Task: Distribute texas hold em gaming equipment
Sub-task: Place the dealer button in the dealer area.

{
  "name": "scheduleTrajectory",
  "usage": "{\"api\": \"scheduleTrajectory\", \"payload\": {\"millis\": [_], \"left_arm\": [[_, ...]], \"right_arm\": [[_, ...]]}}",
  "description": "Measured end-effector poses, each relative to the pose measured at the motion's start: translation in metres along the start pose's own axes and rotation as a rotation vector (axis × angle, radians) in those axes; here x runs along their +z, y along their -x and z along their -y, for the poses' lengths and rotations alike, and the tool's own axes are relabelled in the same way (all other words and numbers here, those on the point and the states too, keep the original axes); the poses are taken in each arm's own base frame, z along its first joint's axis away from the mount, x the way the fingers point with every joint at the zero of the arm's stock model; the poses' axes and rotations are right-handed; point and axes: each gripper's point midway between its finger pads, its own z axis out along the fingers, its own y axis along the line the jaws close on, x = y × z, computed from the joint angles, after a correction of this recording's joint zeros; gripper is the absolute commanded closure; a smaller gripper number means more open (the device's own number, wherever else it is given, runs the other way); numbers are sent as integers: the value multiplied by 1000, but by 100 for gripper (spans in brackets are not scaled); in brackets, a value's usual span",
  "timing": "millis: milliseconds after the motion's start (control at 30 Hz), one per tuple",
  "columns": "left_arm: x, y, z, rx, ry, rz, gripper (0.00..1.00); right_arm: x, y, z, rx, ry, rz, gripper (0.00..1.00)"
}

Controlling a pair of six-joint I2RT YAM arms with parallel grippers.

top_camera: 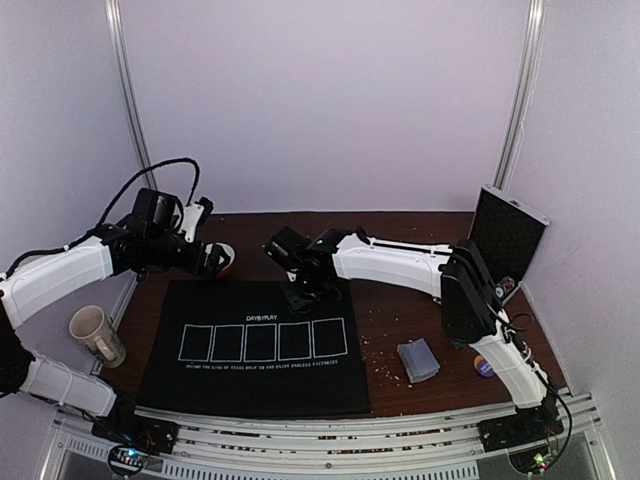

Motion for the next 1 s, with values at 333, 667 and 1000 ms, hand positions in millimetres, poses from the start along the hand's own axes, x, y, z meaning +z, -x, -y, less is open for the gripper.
{"api": "scheduleTrajectory", "payload": {"millis": [333, 667, 1000], "left_arm": [[-2, 5, 1, 3, -7, 28, 2], [-2, 5, 2, 6, -8, 30, 2], [-2, 5, 2, 7, -10, 30, 2]], "right_arm": [[32, 2, 13, 10, -47, 9, 70], [39, 11, 10, 9, -42, 45, 59], [41, 20, 7, 9, -26, 70, 2]]}}
